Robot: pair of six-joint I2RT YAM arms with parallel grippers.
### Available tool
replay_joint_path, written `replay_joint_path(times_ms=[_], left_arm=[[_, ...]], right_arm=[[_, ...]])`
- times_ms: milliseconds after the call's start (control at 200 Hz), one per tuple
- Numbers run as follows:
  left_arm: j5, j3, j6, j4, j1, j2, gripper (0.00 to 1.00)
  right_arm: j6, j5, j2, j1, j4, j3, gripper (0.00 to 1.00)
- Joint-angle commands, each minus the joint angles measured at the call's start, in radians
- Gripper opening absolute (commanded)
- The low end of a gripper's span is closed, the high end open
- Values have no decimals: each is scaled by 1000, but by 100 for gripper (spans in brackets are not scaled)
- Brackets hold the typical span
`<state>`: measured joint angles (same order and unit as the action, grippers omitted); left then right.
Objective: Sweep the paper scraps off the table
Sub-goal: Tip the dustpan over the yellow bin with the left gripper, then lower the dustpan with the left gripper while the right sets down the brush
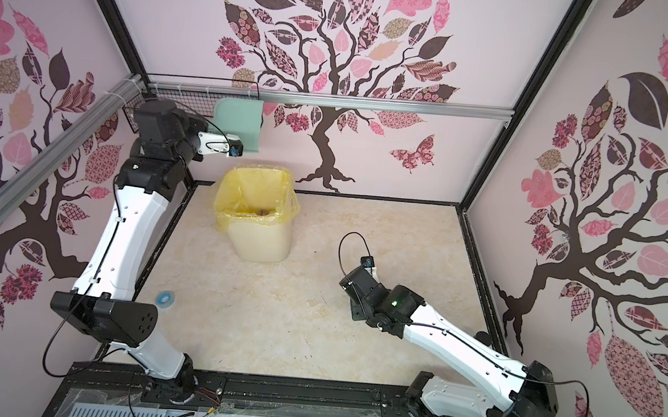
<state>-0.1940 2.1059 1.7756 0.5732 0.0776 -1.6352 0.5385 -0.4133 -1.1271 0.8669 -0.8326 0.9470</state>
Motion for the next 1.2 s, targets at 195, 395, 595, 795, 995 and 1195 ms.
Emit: replay_joint_path(times_ms=[195, 395, 595, 795, 995, 1195], left_arm=[[285, 4, -450, 565, 32, 300, 0], [449, -633, -580, 500, 37, 637, 0], [554, -1013, -706, 440, 64, 730, 0], [513, -1293, -771, 272, 178, 739, 0], [485, -1486, -846, 84, 269, 683, 0], [514, -1532, -869, -14, 274, 531, 0]], right_arm=[[-35, -83, 4, -9, -57, 79, 0], [-119, -150, -62, -15, -112, 210, 0], [-364, -359, -142, -17, -73, 298, 0], [-812, -568, -193, -16, 325, 161, 0], [-1242, -489, -215, -4, 856, -148, 0], [-1269, -459, -275, -4, 951, -237, 0]])
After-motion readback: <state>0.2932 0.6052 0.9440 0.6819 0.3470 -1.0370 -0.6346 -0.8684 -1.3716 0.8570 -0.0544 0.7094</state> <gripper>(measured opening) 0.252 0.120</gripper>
